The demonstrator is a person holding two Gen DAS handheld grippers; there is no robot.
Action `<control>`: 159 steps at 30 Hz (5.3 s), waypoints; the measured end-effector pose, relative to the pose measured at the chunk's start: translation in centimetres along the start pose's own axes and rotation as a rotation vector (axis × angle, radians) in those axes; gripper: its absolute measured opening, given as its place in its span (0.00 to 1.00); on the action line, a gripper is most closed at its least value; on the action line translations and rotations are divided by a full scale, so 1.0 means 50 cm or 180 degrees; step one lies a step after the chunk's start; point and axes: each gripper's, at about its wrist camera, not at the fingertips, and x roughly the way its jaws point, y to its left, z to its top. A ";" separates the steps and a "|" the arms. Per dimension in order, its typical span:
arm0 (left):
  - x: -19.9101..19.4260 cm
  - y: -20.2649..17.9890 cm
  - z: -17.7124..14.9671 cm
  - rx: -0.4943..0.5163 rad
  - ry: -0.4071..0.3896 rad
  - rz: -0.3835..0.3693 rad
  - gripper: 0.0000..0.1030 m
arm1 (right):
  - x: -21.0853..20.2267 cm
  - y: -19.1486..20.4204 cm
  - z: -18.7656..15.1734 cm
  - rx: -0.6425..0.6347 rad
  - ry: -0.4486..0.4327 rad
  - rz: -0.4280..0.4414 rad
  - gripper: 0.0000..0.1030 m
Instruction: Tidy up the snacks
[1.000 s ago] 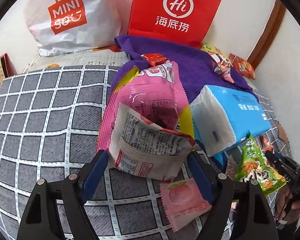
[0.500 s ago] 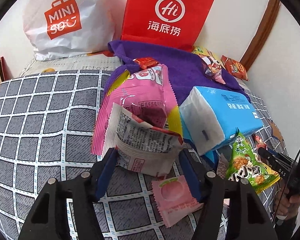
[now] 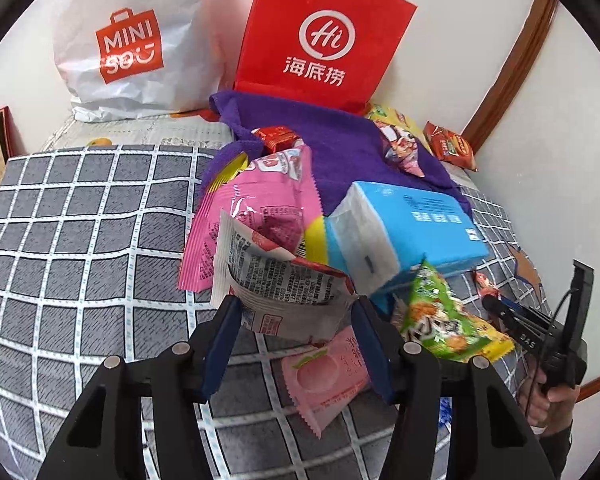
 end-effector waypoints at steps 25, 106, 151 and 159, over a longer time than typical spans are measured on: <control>-0.110 -0.091 -0.015 0.0063 -0.0296 -0.0106 0.50 | -0.149 0.071 0.026 -0.0359 -0.0408 0.0286 0.20; -0.057 -0.197 0.278 0.0386 -0.0350 -0.0176 0.52 | -0.127 0.134 0.351 -0.0486 -0.0608 0.0486 0.20; 0.209 -0.062 0.332 0.0065 0.0375 0.0019 0.52 | 0.155 0.147 0.414 -0.1015 0.0173 0.0692 0.20; 0.230 -0.069 0.325 0.0102 0.0524 0.0012 0.52 | 0.172 0.148 0.410 -0.1059 0.0301 0.0560 0.20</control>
